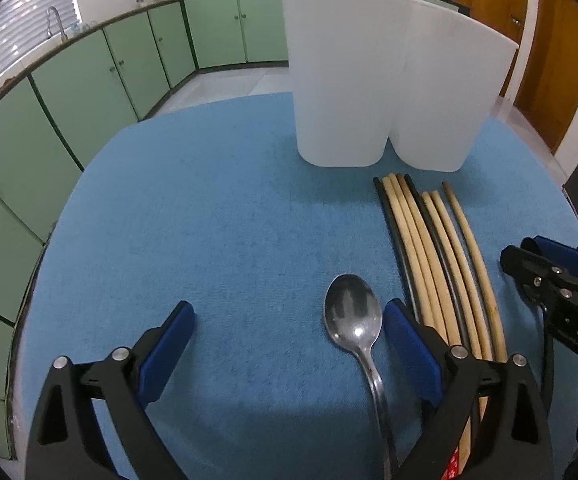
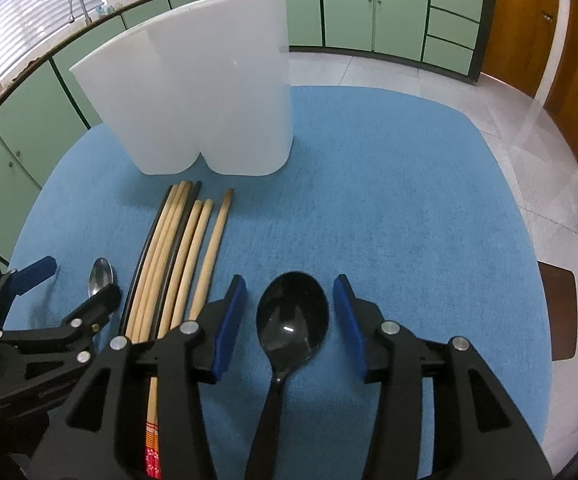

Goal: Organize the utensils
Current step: 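Grasp the metal spoon with the left tool while the right tool grasps the black spoon, then drop the black spoon into the white holder with the right tool while the left drops the metal spoon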

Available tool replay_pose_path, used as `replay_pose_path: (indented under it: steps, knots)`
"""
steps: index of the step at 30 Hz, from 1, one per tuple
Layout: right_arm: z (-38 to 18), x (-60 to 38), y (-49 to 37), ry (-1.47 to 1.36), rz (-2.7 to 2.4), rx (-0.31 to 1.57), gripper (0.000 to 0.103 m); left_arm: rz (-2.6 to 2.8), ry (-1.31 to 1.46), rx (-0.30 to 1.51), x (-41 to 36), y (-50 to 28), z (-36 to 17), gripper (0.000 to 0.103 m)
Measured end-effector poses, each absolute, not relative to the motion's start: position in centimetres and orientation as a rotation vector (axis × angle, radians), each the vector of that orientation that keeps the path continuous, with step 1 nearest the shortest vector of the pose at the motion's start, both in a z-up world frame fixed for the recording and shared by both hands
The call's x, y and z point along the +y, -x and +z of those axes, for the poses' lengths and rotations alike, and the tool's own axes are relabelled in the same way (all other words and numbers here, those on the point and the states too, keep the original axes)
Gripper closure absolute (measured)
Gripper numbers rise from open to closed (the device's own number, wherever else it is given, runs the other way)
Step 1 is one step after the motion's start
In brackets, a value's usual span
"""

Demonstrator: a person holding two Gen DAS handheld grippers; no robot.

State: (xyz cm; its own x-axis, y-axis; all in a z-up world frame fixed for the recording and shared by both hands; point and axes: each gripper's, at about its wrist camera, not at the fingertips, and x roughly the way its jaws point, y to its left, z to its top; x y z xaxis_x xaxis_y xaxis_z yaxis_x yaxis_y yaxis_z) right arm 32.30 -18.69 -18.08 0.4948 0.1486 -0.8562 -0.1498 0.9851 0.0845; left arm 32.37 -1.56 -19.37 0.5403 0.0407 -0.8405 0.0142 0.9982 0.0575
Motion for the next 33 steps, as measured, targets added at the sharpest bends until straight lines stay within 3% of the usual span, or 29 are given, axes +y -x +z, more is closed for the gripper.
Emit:
replay_pose_path:
  steps: [1, 4, 8, 9, 13, 22, 33]
  knots:
    - [-18.1, -18.7, -32.4, 0.008, 0.181, 1.042, 0.07, 0.014, -0.055, 1.005, -1.5, -32.6, -19.3, 0.01]
    - [-18.2, -18.9, -32.5, 0.009, 0.185, 1.043, 0.071, -0.02, -0.011, 1.003, -1.4, -32.8, -19.1, 0.029]
    - [-17.8, -19.5, -32.1, -0.003, 0.182, 1.016, 0.071, -0.082, 0.011, 0.994, -1.7, -32.8, -18.4, 0.07]
    - [-17.6, -19.7, -31.8, -0.019, 0.188, 0.996, 0.071, -0.098, 0.024, 0.993, -1.7, -32.8, -18.4, 0.074]
    - [-16.1, -20.5, -29.9, -0.036, 0.207, 0.879, 0.071, -0.152, 0.083, 0.955, -1.1, -31.8, -18.1, 0.074]
    - [-10.3, -21.8, -27.9, -0.082, 0.274, 0.573, 0.071, -0.213, 0.114, 0.577, 0.2, -26.9, -12.1, 0.074]
    - [-3.0, -23.8, -32.5, -0.154, 0.341, 0.402, 0.071, -0.284, 0.135, 0.297, 0.2, -25.9, -3.5, 0.074]
